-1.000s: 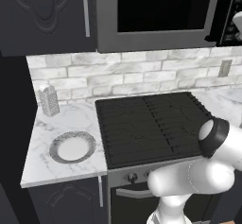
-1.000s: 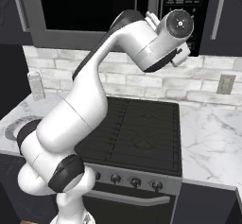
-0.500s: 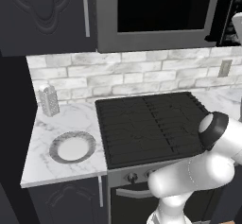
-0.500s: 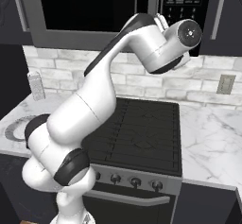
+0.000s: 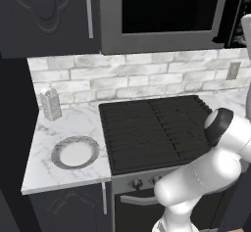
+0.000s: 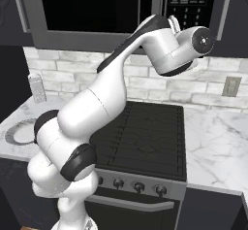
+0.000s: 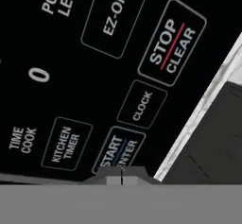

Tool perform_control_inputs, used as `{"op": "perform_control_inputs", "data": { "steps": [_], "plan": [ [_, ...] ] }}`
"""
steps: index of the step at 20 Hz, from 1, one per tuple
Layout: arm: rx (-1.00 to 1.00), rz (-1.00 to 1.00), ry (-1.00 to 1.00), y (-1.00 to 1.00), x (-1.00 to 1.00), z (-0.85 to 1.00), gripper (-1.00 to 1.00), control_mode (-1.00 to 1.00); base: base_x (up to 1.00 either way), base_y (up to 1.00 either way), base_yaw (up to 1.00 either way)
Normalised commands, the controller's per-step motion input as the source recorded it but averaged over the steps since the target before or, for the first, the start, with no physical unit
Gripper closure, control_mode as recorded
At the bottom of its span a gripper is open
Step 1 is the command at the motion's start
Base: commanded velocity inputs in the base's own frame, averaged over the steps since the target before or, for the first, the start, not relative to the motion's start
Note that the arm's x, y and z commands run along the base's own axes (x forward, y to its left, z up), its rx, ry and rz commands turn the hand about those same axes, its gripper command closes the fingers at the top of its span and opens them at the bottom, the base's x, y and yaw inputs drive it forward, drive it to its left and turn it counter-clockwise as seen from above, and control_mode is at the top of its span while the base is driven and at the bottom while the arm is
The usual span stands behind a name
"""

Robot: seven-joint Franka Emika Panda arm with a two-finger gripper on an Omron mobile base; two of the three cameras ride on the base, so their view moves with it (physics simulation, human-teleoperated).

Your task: Pick the sweet potato from the counter and place it in the microwave. Then turn on the microwave.

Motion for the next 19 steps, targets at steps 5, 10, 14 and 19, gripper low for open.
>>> {"op": "perform_control_inputs", "data": {
  "steps": [5,10,14,19],
  "plan": [
    [0.11,0.0,0.0,-0.06,0.27,0.0,1.0,-1.0,0.0,0.0,0.0],
    [0.1,0.0,0.0,-0.03,0.25,-0.04,1.0,-1.0,0.0,0.0,0.0],
    [0.08,0.0,0.0,0.0,0.09,-0.16,1.0,-1.0,0.0,0.0,0.0],
    [0.04,0.0,-0.02,0.0,0.0,-0.33,1.0,-1.0,0.0,0.0,0.0]
  ]
}}
